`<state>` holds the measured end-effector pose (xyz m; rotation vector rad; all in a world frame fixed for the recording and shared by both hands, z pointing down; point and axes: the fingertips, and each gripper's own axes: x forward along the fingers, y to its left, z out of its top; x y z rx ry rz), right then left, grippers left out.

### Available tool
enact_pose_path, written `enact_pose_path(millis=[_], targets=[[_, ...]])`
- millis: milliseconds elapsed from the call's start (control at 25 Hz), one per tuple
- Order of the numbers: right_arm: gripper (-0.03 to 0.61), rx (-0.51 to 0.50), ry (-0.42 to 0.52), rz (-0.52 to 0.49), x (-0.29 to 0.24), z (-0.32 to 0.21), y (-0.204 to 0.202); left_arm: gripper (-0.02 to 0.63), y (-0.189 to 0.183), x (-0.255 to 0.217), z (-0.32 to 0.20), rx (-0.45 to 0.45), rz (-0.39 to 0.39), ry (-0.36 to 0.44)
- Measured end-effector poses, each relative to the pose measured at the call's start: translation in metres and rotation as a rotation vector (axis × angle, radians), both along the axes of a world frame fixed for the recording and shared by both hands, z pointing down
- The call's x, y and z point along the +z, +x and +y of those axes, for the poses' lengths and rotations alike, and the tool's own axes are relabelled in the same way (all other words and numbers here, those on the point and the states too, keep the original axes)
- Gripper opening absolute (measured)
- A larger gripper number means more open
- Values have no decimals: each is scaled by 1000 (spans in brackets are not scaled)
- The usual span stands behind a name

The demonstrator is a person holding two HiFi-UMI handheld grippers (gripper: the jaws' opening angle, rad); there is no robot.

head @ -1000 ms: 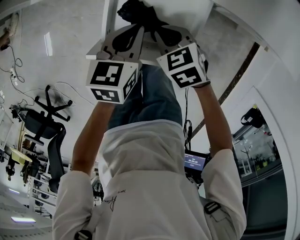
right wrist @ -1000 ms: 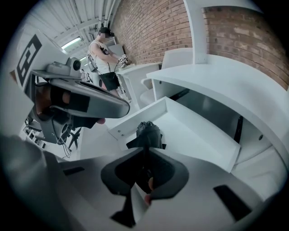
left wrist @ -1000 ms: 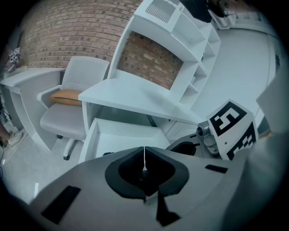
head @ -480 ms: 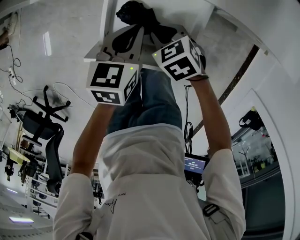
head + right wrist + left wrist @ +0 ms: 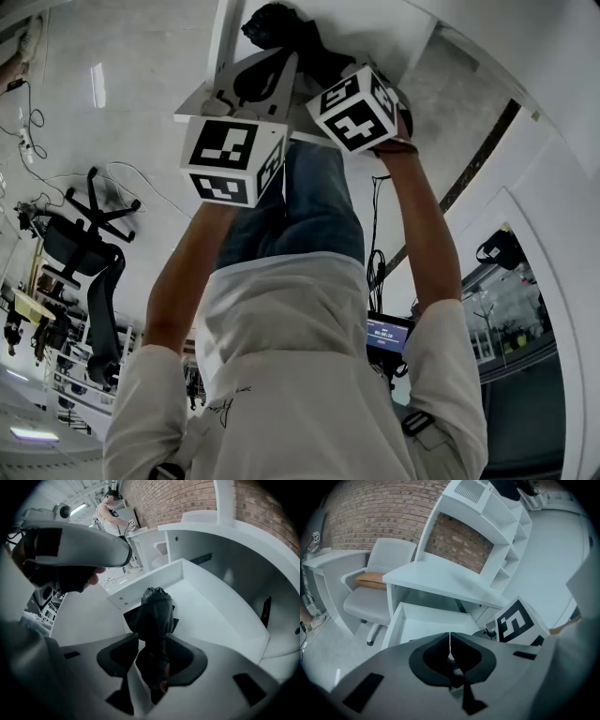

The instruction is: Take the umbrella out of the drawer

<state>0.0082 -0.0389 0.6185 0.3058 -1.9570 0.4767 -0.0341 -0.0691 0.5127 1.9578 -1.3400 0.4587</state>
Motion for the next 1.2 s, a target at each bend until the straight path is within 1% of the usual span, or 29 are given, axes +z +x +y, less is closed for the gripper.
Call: enact_pose_path(millis=[160,360,520,640,760,880,1200], targets=[[202,-11,-16,19,8,1,1,18,1,0,-1,1,0,5],[230,-28,-31,50,18,5,1,18,2,0,2,22,-18,15],[249,-36,-52,81,27,4,4,18,1,0,0,17,-8,14],[258,-67,-79,106,33,11,5,18,1,0,1,14,-3,5],[268,-111,-54,128,41,11,6,18,2,0,1,15,0,5],[273,-127,-35,136,48,7,4,18,2,0,0,12,6,5],[275,-135,-60,164,65,9,1,18,-1,0,-1,4,18,7]])
